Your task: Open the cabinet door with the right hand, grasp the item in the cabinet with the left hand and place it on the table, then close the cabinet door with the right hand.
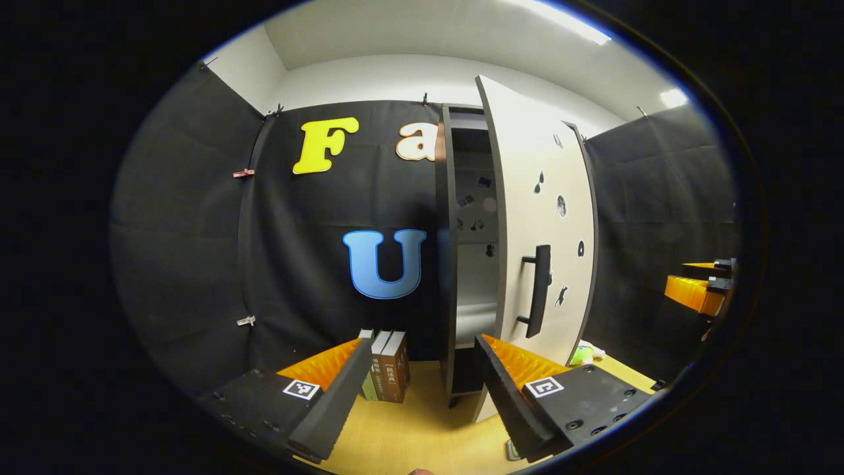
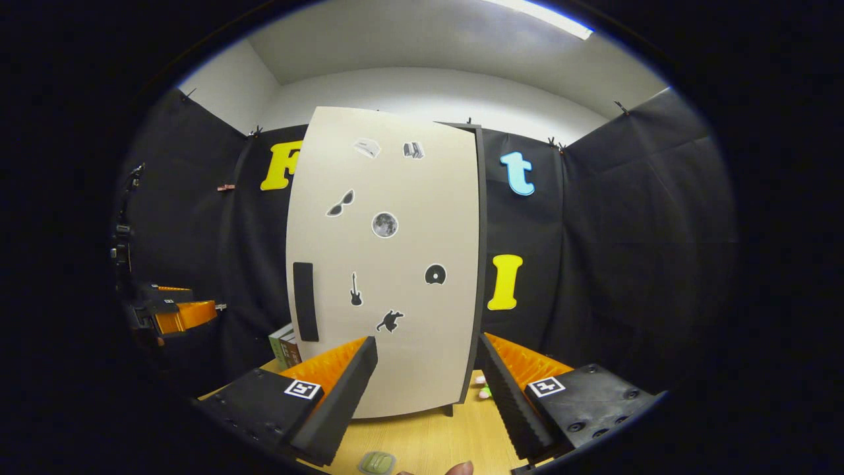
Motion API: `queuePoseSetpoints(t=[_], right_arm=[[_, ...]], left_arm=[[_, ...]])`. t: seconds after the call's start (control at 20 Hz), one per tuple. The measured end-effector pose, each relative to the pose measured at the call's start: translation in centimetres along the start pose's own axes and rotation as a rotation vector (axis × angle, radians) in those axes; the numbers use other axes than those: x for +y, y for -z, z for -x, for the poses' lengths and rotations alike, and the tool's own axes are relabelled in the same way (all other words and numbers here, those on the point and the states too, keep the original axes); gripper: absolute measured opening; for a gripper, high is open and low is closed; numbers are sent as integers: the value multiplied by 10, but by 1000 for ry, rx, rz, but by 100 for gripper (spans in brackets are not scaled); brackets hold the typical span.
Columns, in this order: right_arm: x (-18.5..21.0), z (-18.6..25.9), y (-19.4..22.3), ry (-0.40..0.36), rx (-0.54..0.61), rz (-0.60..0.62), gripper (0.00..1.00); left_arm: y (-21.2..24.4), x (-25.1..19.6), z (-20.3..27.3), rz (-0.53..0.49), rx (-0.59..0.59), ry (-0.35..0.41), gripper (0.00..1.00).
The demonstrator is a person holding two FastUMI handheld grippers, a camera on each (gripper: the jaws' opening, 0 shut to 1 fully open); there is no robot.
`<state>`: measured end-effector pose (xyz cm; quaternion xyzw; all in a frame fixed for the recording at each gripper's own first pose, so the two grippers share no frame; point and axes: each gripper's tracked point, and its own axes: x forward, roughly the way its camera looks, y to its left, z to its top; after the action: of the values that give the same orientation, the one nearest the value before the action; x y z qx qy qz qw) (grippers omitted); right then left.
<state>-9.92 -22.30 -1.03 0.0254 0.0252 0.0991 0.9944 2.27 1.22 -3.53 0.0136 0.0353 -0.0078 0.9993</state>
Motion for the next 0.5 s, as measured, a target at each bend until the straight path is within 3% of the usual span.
queuePoseSetpoints(t=[0.5], right_arm=[[-11, 13, -6, 22, -12, 25, 98]], left_arm=[[3, -4, -1, -2, 8, 4, 97]])
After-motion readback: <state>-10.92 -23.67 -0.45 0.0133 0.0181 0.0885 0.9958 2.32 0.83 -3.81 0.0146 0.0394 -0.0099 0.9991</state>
